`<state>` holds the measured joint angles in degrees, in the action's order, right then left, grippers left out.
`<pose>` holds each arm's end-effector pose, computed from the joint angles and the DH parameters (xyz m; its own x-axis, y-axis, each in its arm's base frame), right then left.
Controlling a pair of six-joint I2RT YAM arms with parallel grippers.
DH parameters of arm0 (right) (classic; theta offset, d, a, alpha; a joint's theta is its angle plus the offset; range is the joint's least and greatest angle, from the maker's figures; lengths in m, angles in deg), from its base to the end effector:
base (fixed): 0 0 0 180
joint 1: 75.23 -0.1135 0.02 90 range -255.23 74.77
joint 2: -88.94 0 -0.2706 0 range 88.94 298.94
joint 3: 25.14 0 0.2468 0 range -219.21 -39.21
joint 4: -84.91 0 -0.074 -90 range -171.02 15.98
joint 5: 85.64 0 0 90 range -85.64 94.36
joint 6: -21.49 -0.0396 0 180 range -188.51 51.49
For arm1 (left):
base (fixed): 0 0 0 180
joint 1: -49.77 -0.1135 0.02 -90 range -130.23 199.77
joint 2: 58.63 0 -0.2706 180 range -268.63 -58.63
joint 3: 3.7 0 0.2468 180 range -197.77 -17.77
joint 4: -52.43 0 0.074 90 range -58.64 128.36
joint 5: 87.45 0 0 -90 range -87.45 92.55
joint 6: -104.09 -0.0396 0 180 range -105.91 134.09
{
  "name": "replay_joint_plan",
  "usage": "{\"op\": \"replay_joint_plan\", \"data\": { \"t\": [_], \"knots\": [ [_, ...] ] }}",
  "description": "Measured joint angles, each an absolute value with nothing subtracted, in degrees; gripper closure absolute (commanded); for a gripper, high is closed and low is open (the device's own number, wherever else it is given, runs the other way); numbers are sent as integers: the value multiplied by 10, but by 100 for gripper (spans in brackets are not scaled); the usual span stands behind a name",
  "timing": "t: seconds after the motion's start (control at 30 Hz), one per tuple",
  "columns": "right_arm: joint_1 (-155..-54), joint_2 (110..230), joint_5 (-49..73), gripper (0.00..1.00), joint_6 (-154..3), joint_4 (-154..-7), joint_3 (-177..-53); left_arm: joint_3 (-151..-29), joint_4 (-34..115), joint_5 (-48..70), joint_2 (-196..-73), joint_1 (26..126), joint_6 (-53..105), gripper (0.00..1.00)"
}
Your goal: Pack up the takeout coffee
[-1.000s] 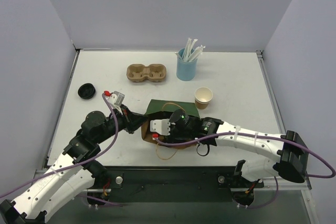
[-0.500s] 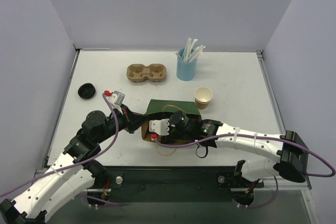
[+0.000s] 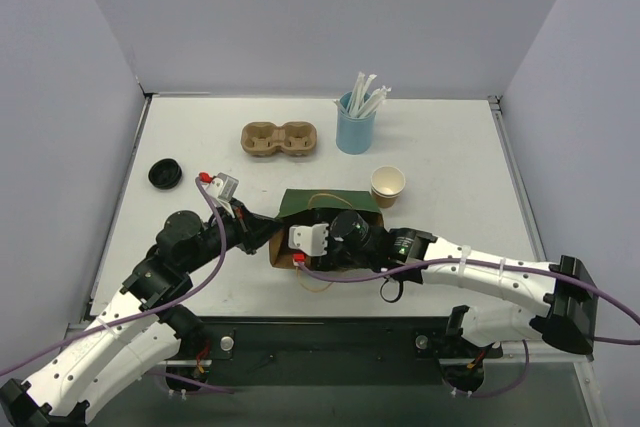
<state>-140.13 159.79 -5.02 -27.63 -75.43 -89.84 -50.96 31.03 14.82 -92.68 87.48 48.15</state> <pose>0.1239 0.2494 0.2935 0.4044 -0.6590 -0.6342 -0.7493 0.1589 -0.6428 0.1116 -0.0969 0.3054 -0.5213 -0.2887 -0.8030 0.5699 0.5826 -0.5794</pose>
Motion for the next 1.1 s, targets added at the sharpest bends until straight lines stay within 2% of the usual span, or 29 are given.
{"op": "replay_joint_plan", "data": {
  "t": [0.53, 1.1],
  "knots": [
    [-1383, 1567, -68, 51, -226, -720, -874, -510, 313, 149, -933, 875, 467, 100],
    [-1355, 1562, -55, 52, -269, -761, -851, -510, 312, 155, -925, 875, 467, 100]
  ]
}}
